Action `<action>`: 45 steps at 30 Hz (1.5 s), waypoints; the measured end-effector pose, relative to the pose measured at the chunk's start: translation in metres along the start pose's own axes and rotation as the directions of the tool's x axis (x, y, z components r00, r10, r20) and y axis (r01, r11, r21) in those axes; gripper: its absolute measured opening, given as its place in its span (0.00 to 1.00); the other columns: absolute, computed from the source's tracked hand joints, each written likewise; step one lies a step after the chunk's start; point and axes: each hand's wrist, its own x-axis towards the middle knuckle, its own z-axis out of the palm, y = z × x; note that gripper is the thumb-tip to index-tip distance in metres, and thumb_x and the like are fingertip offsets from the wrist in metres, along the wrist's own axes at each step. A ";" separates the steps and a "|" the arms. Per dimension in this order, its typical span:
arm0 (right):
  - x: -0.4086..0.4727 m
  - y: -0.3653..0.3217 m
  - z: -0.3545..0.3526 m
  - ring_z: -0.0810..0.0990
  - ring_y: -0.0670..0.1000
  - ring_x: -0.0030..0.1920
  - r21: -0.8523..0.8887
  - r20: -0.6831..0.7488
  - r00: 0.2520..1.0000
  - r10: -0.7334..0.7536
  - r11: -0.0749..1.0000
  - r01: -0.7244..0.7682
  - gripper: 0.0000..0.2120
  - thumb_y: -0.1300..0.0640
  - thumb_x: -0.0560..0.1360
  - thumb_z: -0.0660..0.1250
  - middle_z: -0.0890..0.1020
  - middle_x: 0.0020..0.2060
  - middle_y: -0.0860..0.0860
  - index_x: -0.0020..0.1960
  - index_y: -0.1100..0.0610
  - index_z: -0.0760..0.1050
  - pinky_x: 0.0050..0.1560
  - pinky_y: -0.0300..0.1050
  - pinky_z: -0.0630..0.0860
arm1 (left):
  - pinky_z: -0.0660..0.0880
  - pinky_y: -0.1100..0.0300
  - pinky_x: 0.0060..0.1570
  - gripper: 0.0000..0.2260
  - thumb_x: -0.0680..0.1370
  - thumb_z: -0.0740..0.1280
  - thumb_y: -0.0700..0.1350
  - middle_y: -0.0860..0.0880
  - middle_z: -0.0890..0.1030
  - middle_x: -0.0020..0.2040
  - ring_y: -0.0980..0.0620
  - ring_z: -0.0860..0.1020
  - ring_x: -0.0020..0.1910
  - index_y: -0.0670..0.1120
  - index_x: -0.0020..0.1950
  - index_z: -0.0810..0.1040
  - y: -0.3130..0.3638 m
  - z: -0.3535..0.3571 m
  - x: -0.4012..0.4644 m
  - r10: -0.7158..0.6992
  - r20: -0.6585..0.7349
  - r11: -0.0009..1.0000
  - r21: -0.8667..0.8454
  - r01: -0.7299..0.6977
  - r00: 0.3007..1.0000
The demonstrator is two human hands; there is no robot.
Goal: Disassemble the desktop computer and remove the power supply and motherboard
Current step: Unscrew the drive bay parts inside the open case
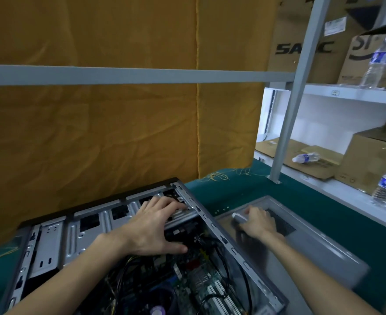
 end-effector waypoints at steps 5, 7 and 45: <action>-0.028 -0.044 -0.038 0.82 0.50 0.51 0.290 -0.158 0.981 -0.109 0.945 0.152 0.14 0.54 0.78 0.72 0.82 0.53 0.49 0.63 0.53 0.76 0.51 0.48 0.78 | 0.55 0.51 0.76 0.48 0.68 0.71 0.68 0.57 0.59 0.76 0.51 0.55 0.76 0.57 0.80 0.51 -0.001 0.005 0.001 0.038 -0.001 0.985 0.168 -0.038 0.999; -0.050 -0.068 -0.057 0.82 0.43 0.43 0.358 -0.191 0.963 -0.190 0.900 0.248 0.05 0.53 0.77 0.72 0.83 0.41 0.43 0.52 0.48 0.79 0.48 0.43 0.79 | 0.57 0.52 0.75 0.44 0.71 0.71 0.65 0.54 0.60 0.74 0.49 0.57 0.74 0.53 0.80 0.53 0.000 0.007 0.002 0.047 -0.031 0.979 0.201 -0.040 0.998; -0.150 -0.155 -0.010 0.79 0.53 0.34 0.693 0.227 0.966 0.121 0.677 -0.248 0.11 0.56 0.83 0.56 0.82 0.37 0.55 0.47 0.59 0.75 0.36 0.45 0.73 | 0.62 0.48 0.74 0.31 0.83 0.64 0.52 0.45 0.62 0.76 0.42 0.60 0.76 0.43 0.81 0.55 0.012 0.003 -0.010 0.137 -0.022 0.968 0.216 -0.129 0.990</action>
